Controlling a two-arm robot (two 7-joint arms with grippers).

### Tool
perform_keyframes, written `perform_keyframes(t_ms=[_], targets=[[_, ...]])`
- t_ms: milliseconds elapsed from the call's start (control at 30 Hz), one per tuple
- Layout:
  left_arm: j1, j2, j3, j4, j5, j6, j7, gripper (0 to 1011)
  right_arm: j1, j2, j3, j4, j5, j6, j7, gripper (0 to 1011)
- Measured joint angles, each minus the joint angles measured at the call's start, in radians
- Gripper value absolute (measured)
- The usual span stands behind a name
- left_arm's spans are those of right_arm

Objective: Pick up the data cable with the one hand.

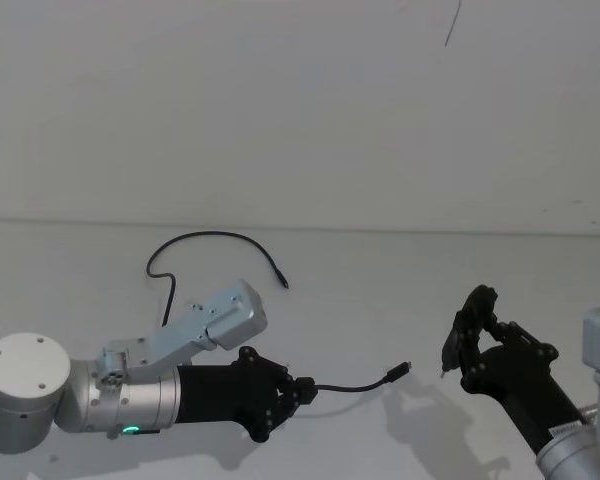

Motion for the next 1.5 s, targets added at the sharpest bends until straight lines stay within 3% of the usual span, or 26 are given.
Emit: perform_keyframes(t_ms=[633, 1500], targets=[[0.005, 0.007, 0.001, -0.011, -0.002, 0.004, 0.003, 50, 0.015, -0.05, 0.016, -0.029, 0.038, 0.023, 0.001, 269], [0.007, 0.009, 0.001, -0.014, -0.002, 0.004, 0.004, 50, 0.026, -0.103, 0.033, 0.002, 0.073, 0.06, 0.019, 269]])
